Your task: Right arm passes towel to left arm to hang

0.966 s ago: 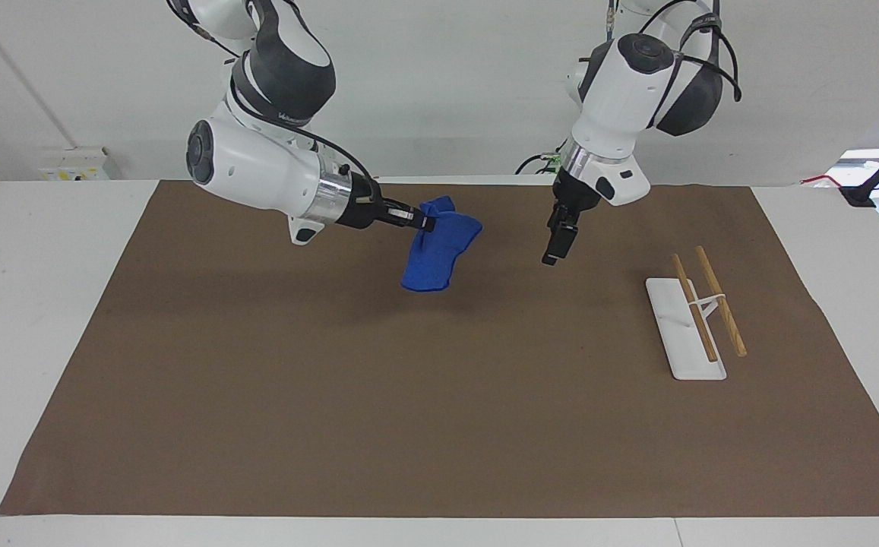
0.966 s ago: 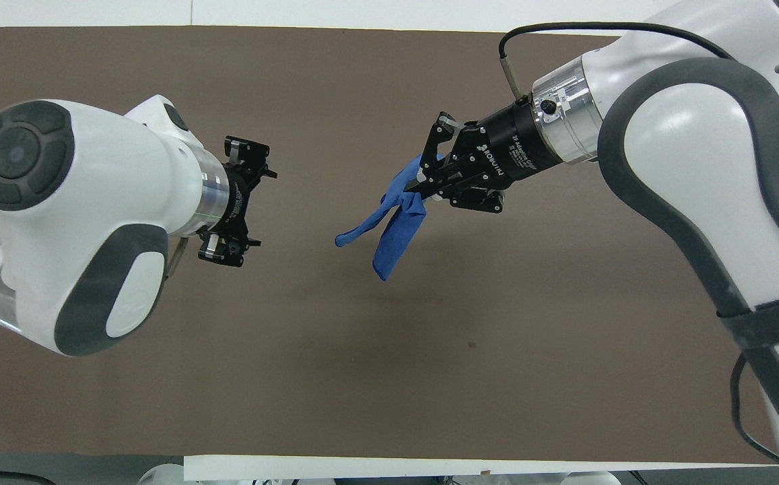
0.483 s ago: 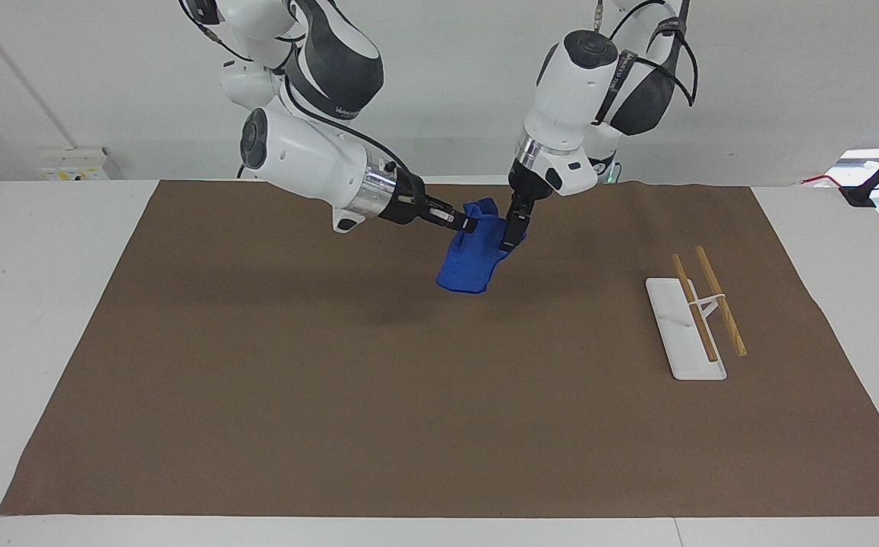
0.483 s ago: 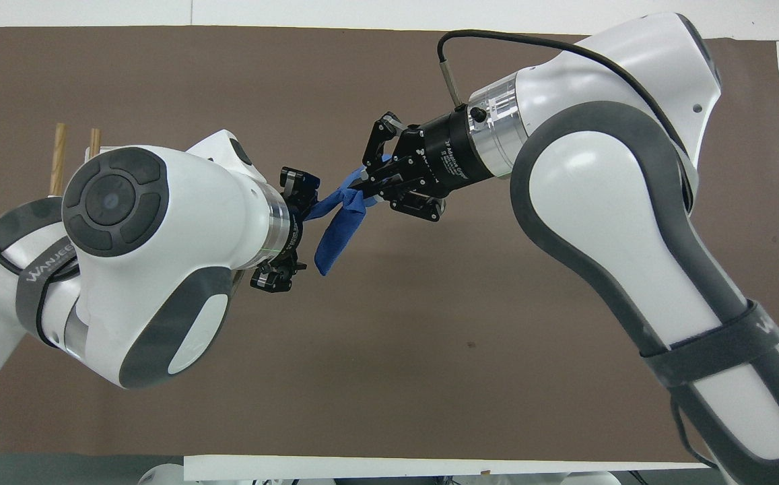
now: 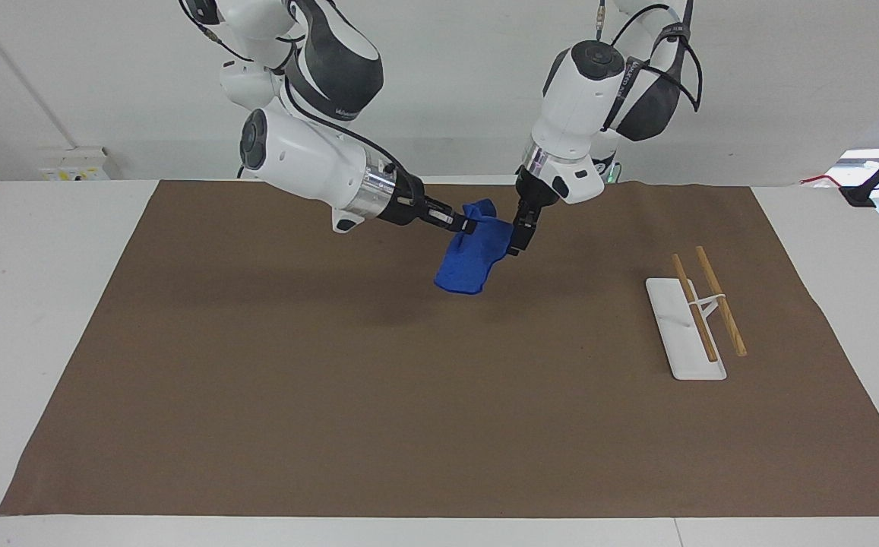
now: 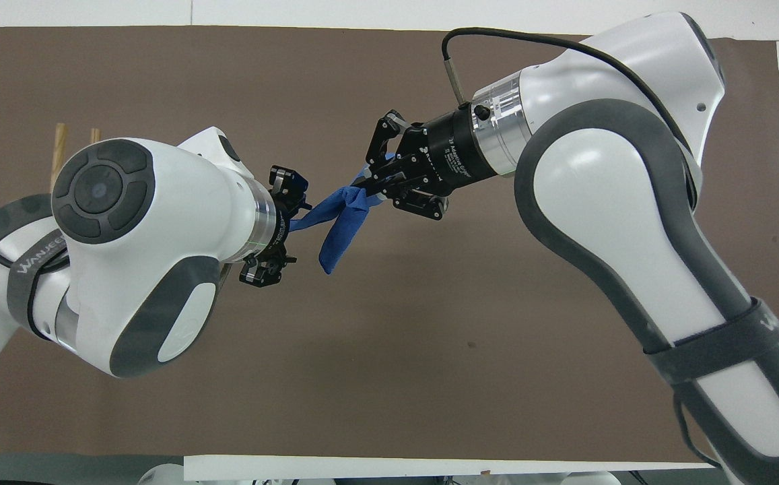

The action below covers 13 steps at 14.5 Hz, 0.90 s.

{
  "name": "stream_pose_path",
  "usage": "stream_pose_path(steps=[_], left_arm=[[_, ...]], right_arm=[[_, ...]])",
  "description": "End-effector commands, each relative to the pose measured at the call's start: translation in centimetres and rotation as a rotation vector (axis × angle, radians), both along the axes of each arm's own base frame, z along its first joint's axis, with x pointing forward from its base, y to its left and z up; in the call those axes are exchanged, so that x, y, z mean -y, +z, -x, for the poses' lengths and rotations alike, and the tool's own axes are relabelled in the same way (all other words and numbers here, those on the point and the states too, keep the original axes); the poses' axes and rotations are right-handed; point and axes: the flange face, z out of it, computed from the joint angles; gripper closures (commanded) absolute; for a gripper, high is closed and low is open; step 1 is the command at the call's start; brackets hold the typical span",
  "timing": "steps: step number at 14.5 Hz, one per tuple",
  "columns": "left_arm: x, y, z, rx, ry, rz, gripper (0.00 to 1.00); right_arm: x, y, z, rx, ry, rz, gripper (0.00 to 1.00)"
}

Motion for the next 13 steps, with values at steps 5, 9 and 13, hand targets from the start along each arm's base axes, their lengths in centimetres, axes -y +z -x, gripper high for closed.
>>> stream_pose_path(steps=[5,9,13], left_arm=[[-0.43,0.14,0.19,0.009,-0.013,0.014,0.59],[-0.41,0.19,0.15,0.012,-0.011,0.016,0.85],[-0.55,0.22,0.0,0.015,-0.015,0.011,1.0]], right_arm=[[0.29,0.1,0.41,-0.008,-0.024,-0.013,1.0],[0.29,0.1,0.41,-0.007,-0.023,-0.014,1.0],[0.37,0.0,0.34,-0.009,-0.024,-0.013,1.0]])
